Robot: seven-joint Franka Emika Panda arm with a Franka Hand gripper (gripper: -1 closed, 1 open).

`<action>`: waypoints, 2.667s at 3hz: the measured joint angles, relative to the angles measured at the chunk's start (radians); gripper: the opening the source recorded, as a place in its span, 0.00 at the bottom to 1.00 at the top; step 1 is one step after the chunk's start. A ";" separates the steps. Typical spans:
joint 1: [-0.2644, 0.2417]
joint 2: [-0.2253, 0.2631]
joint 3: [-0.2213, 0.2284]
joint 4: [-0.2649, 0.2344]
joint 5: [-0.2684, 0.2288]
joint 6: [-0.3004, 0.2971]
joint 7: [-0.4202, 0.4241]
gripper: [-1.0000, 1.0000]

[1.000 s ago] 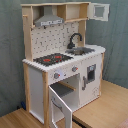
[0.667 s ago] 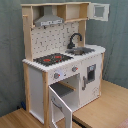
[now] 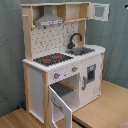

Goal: Play with the kitchen

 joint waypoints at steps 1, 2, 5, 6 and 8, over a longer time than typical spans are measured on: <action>-0.018 0.067 -0.018 0.010 0.000 0.079 -0.033 0.00; -0.035 0.128 -0.040 0.010 0.000 0.154 -0.061 0.00; -0.039 0.350 0.052 0.059 0.002 0.320 -0.039 0.00; -0.039 0.412 0.103 0.118 0.002 0.324 -0.011 0.00; -0.043 0.535 0.212 0.238 0.002 0.328 0.049 0.00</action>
